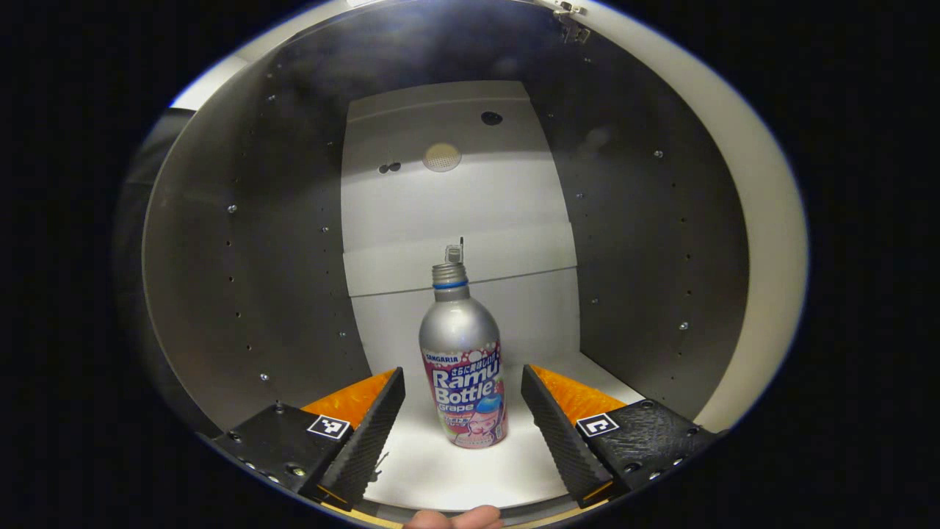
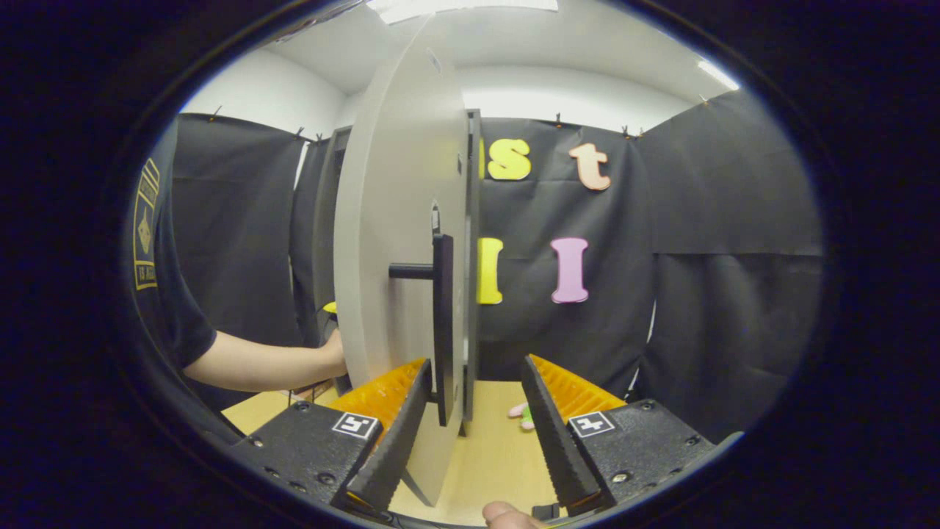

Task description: Open the cabinet door with the right hand, grasp the bottle in the cabinet with the left hand and place it on the coaster, then close the cabinet door with the right hand.

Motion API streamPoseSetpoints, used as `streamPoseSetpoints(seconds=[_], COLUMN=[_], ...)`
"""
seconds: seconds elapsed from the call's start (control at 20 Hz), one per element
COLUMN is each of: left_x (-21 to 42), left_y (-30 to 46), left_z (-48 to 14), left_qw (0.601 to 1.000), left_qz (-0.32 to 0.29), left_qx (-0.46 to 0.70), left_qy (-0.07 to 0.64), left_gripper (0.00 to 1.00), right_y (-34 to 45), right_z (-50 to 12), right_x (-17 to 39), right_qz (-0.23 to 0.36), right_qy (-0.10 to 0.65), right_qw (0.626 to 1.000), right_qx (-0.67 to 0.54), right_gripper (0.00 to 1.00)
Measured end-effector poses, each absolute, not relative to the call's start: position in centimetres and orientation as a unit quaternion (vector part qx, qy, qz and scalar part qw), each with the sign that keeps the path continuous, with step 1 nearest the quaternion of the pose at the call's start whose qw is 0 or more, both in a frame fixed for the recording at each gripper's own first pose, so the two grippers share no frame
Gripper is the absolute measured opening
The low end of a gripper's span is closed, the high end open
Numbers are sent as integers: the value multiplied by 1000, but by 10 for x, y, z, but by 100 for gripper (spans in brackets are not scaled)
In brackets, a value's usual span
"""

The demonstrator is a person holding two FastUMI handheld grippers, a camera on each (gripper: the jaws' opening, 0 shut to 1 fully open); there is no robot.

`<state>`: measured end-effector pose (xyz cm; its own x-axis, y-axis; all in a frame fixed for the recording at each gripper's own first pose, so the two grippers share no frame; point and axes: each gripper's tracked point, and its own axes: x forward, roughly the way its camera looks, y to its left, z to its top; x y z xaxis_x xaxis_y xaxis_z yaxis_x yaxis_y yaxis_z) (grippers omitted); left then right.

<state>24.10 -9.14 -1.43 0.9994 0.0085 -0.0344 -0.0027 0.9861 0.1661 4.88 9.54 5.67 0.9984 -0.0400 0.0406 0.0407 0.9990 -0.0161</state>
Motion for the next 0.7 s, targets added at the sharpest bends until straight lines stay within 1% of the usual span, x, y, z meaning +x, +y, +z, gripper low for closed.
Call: streamPoseSetpoints(seconds=[0.1,0.15,0.2,0.25,0.35,0.45,0.5,0.55,0.6,0.65,0.7], left_x=[248,252,256,261,268,276,278,278,278,279,277], left_y=[-97,-96,-95,-96,-99,-98,-100,-104,-107,-110,-109], left_z=[-18,-20,-21,-23,-31,-37,-40,-39,-38,-39,-39], left_qw=[997,997,997,997,996,996,996,996,996,996,996], left_qz=[-13,-15,-14,-15,-13,-6,-11,-14,-18,-24,-28], left_qx=[65,64,65,67,69,60,51,47,45,41,37], left_qy=[29,32,32,36,55,71,75,75,70,71,73], left_gripper=[96,96,96,96,96,96,96,95,90,80,80], right_y=[81,82,84,86,82,83,85,83,82,81,81], right_z=[56,53,54,55,55,56,55,54,55,55,54], right_x=[52,54,55,56,55,56,55,55,55,55,55], right_qz=[-44,-35,-30,-28,-30,-33,-32,-33,-35,-37,-38], right_qy=[-28,-25,-27,-28,-29,-29,-28,-27,-27,-25,-24], right_qw=[999,999,999,999,999,999,999,999,999,999,999], right_qx=[1,10,18,18,12,14,17,15,12,9,7], right_gripper=[81,81,79,82,84,84,82,84,84,84,84])
